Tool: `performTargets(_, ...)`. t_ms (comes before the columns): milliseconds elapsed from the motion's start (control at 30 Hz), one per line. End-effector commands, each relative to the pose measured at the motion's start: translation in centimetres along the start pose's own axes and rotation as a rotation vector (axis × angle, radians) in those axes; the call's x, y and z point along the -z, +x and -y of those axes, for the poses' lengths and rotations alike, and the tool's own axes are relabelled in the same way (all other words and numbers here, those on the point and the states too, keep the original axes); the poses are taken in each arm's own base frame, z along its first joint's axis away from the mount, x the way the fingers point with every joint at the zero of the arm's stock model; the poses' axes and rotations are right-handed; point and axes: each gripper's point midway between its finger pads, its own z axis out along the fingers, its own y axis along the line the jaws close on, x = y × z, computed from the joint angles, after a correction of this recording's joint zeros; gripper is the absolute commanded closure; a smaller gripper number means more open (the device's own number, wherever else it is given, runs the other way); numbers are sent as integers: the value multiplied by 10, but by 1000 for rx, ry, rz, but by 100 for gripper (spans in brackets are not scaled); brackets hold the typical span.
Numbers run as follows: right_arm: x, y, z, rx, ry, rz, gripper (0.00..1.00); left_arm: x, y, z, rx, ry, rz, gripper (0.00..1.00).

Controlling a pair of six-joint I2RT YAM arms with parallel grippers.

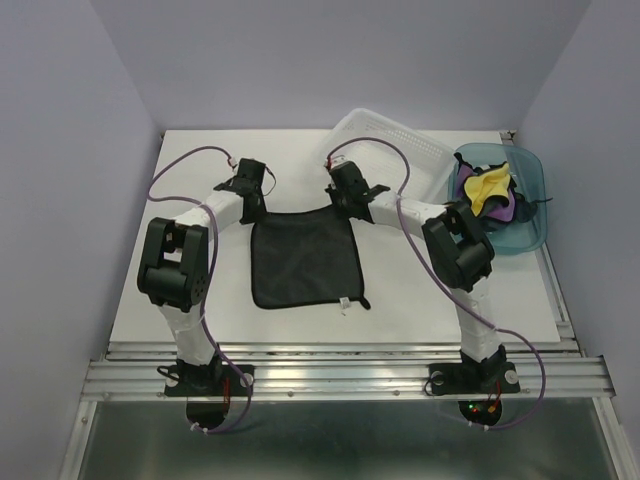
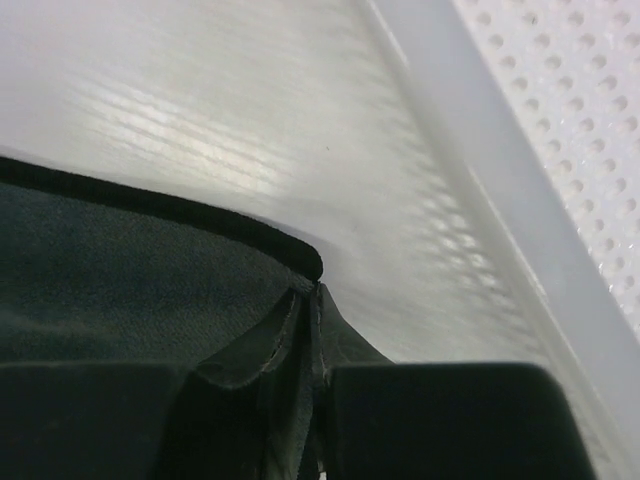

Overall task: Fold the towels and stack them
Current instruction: Fold the towel

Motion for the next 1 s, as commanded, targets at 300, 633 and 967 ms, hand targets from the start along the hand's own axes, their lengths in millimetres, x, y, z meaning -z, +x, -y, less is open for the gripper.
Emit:
performTargets(300,74,-45,-9,-54,-154,270,91,48,-11,-8,85,61,138,100)
performTargets(633,108,-13,-15,-126,-236,266,92,68,29,-4,129,136,123,100)
performTargets(967,139,25,-22,-208,-289,239,93,88,60,-12,197,131,137,100)
